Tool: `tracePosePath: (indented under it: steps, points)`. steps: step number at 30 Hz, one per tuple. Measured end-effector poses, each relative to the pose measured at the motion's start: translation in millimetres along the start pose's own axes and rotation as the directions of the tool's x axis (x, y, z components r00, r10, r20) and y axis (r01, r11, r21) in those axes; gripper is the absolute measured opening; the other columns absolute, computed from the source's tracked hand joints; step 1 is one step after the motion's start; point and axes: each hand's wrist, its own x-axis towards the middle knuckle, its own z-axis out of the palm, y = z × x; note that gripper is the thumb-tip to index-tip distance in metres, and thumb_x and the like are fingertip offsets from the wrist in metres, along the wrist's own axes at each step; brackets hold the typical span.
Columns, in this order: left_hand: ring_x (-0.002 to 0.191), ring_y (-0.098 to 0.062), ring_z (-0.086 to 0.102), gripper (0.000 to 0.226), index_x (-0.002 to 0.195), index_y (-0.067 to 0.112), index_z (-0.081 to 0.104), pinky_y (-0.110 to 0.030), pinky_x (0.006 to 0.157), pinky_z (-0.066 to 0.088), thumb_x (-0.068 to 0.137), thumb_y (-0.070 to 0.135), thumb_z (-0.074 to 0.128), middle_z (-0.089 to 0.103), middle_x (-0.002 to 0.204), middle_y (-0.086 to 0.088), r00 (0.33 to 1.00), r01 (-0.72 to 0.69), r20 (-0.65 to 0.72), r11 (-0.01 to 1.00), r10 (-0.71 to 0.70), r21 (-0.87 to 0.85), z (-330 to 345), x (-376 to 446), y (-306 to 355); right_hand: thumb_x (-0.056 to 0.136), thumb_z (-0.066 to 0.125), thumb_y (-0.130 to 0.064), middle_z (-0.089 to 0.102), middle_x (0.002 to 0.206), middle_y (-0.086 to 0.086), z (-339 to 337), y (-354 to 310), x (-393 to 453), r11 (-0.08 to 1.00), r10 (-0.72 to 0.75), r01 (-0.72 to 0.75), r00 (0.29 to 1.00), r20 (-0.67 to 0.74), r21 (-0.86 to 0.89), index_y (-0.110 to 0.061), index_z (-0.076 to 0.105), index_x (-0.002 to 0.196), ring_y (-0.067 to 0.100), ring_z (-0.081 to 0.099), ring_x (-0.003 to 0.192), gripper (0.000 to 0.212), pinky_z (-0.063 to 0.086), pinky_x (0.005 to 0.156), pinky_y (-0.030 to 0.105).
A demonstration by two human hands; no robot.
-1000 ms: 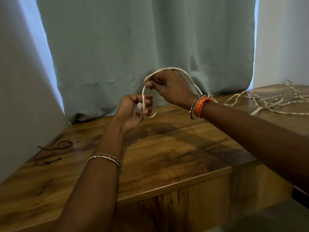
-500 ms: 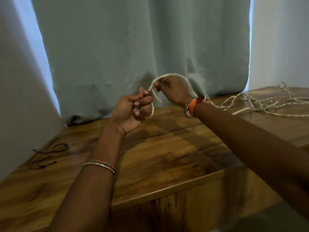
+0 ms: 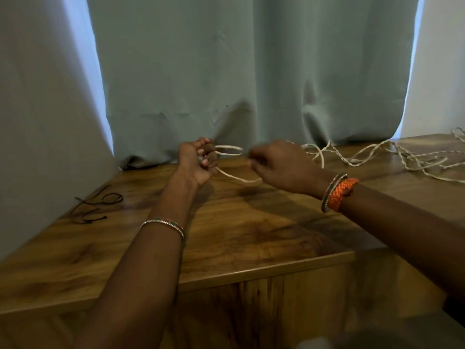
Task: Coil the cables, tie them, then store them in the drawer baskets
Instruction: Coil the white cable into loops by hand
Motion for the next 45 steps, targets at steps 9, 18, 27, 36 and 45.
tracePosePath:
  steps: [9, 18, 27, 36, 45]
  points:
    - [0.027, -0.006, 0.01, 0.018, 0.063, 0.013, 0.044, -0.017, 0.03, 0.016, 0.079, 0.015, 0.035, 0.03, 0.034, 0.007, 0.902, 0.281, 0.275, 0.937, -0.331, 0.207, 35, -44, 9, 0.08, 0.064, 0.0, 0.062, 0.123, 0.008, 54, 1, 34, 0.683, 0.289, -0.188, 0.957, -0.025, 0.706, -0.011, 0.058, 0.122, 0.02, 0.056, 0.117, 0.044, 0.044, 0.103, 0.037]
    - [0.022, -0.005, 0.024, 0.026, 0.052, 0.015, 0.046, -0.019, 0.031, 0.018, 0.076, 0.013, 0.036, 0.029, 0.034, 0.007, 0.963, 0.134, 0.208, 0.976, -0.169, 0.173, 25, -57, 53, 0.084, 0.067, -0.007, 0.064, 0.109, 0.009, -3, 40, 38, 0.658, 0.327, -0.212, 0.945, -0.02, 0.722, -0.012, 0.066, 0.109, 0.016, 0.065, 0.082, 0.025, 0.056, 0.066, 0.027]
    - [0.027, -0.009, 0.022, 0.033, 0.058, 0.016, 0.033, -0.015, 0.034, 0.017, 0.088, 0.004, 0.026, 0.028, 0.034, 0.008, 0.944, -0.203, -0.267, 0.979, 0.194, -0.005, -3, -38, 57, 0.09, 0.061, -0.036, 0.055, 0.064, 0.002, -52, 94, 30, 0.706, 0.548, -0.481, 0.836, 0.029, 0.52, -0.01, 0.075, 0.088, 0.012, 0.044, 0.055, 0.029, 0.033, 0.047, 0.018]
    - [0.023, -0.006, 0.022, 0.042, 0.056, 0.015, 0.039, -0.013, 0.031, 0.013, 0.093, 0.009, 0.021, 0.026, 0.032, 0.007, 0.996, 0.083, -0.034, 0.983, -0.078, 0.164, 81, -33, -5, 0.079, 0.05, -0.001, 0.055, 0.118, 0.017, -12, 37, 54, 0.897, 0.405, -0.442, 0.813, -0.418, 0.007, -0.007, 0.057, 0.115, 0.034, 0.048, 0.113, 0.037, 0.036, 0.097, 0.042]
    - [0.03, -0.008, 0.03, 0.025, 0.061, 0.014, 0.044, -0.017, 0.035, 0.027, 0.084, 0.017, 0.035, 0.033, 0.04, 0.007, 0.916, 0.25, 0.261, 0.942, -0.306, 0.225, 82, -34, 19, 0.093, 0.055, -0.013, 0.049, 0.043, -0.007, 33, 21, 34, 0.322, 0.67, -0.209, 0.739, -0.067, 0.923, -0.019, 0.054, 0.048, 0.009, 0.047, 0.046, 0.045, 0.04, 0.053, 0.024]
